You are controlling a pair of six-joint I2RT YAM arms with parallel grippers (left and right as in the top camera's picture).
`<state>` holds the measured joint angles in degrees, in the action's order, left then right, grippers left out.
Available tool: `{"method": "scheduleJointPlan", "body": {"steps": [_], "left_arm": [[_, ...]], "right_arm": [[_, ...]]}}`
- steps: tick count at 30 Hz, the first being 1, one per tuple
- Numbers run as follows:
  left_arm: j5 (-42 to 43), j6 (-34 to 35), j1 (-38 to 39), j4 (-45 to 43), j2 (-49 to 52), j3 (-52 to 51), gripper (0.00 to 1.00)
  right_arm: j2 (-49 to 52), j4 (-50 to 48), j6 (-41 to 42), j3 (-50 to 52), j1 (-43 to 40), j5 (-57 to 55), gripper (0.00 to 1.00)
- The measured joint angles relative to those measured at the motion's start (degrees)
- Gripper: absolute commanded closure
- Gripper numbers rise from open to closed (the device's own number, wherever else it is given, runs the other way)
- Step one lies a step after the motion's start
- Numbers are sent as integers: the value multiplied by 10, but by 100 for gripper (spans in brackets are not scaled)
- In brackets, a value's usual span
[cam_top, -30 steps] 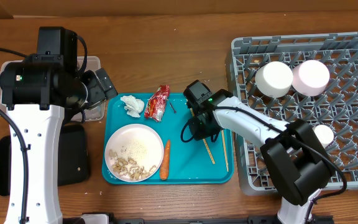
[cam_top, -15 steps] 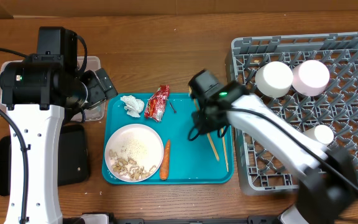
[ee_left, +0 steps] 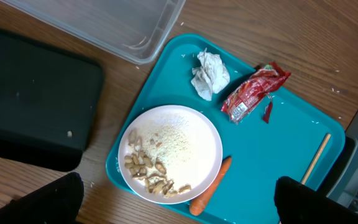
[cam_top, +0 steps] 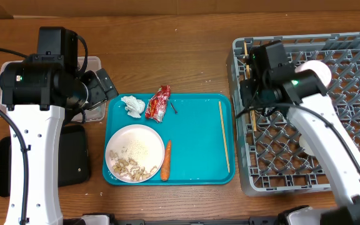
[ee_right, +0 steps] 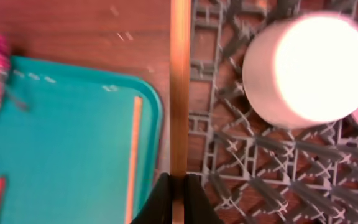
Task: Sort waste into correct bins and load items into the dishwasher
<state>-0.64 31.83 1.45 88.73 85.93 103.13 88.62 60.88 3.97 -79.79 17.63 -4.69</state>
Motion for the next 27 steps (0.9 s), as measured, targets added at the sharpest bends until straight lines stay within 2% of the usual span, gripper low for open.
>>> {"method": "scheduleJointPlan", "body": {"steps": [3, 6, 10, 17, 20, 27], "left_arm": [[0, 0, 0, 0, 0, 0, 0], [0, 0, 0, 0, 0, 0, 0], [0, 0, 0, 0, 0, 0, 0], [0, 0, 0, 0, 0, 0, 0], [0, 0, 0, 0, 0, 0, 0], [0, 0, 0, 0, 0, 0, 0]], "right_arm": [[37, 1, -7, 18, -1, -2, 72], [62, 4, -6, 28, 1, -2, 62], [56, 7, 7, 22, 21, 19, 60], [34, -5, 63, 18, 135, 44, 60], [34, -30, 112, 43, 183, 19, 59], [70, -97, 188, 140, 192, -63, 55]]}}
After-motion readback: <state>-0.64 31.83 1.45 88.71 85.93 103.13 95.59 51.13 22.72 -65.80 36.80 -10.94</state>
